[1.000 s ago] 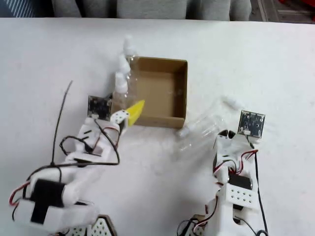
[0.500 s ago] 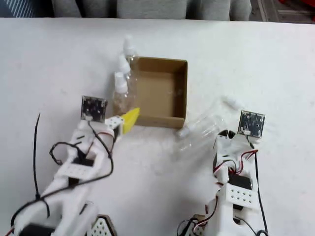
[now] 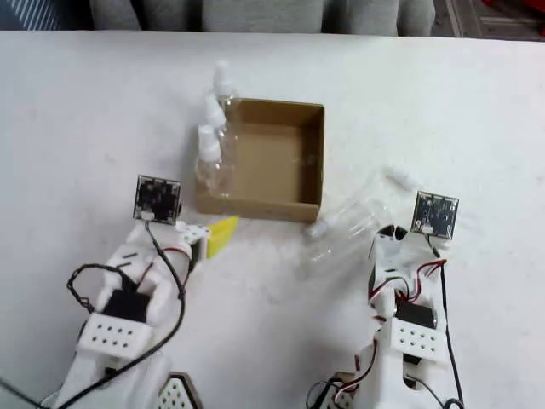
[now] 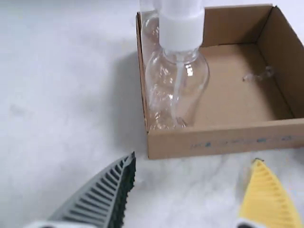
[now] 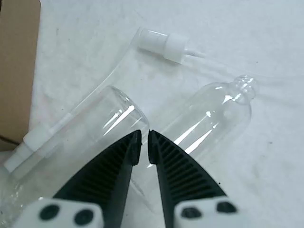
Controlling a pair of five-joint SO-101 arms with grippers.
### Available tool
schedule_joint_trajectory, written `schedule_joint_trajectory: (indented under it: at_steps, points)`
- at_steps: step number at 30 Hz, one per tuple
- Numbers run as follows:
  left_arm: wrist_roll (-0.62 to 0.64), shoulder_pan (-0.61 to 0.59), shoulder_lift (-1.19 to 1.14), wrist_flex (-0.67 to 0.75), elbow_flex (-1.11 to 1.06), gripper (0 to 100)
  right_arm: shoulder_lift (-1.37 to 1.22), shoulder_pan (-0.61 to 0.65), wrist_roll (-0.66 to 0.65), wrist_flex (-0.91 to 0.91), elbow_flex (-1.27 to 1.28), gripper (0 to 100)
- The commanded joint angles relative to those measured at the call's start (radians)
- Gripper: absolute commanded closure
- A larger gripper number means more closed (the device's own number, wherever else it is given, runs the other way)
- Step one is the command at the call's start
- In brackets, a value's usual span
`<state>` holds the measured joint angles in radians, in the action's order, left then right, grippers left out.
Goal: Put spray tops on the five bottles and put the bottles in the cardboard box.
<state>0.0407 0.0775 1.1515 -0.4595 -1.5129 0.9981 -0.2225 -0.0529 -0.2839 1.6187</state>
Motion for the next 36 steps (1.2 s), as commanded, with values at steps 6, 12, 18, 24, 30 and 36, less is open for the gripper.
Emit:
schedule_joint_trajectory:
  at_steps: [6,12,18,24,30,36]
  points:
    - [-0.006,0.012,0.183,-0.249,-0.083,65,-0.004,-0.007,-0.012,0.007,0.006,98.3]
    - [-0.006,-0.031,0.341,-0.273,-0.178,71,-0.004,-0.008,-0.011,0.005,0.006,98.3]
    - [-0.095,-0.033,0.504,-0.445,-0.186,98,-0.004,-0.008,-0.011,0.005,0.006,98.3]
    - [-0.164,-0.061,0.568,-0.528,-0.186,95,-0.002,-0.067,-0.011,0.008,-0.04,98.3]
    - [-0.167,-0.054,0.568,-0.534,-0.186,95,-0.013,-0.054,-0.063,-0.116,-0.183,98.4]
    - [-0.17,-0.059,0.568,-0.549,-0.186,95,-0.015,0.018,-0.201,-0.518,-0.456,98.4]
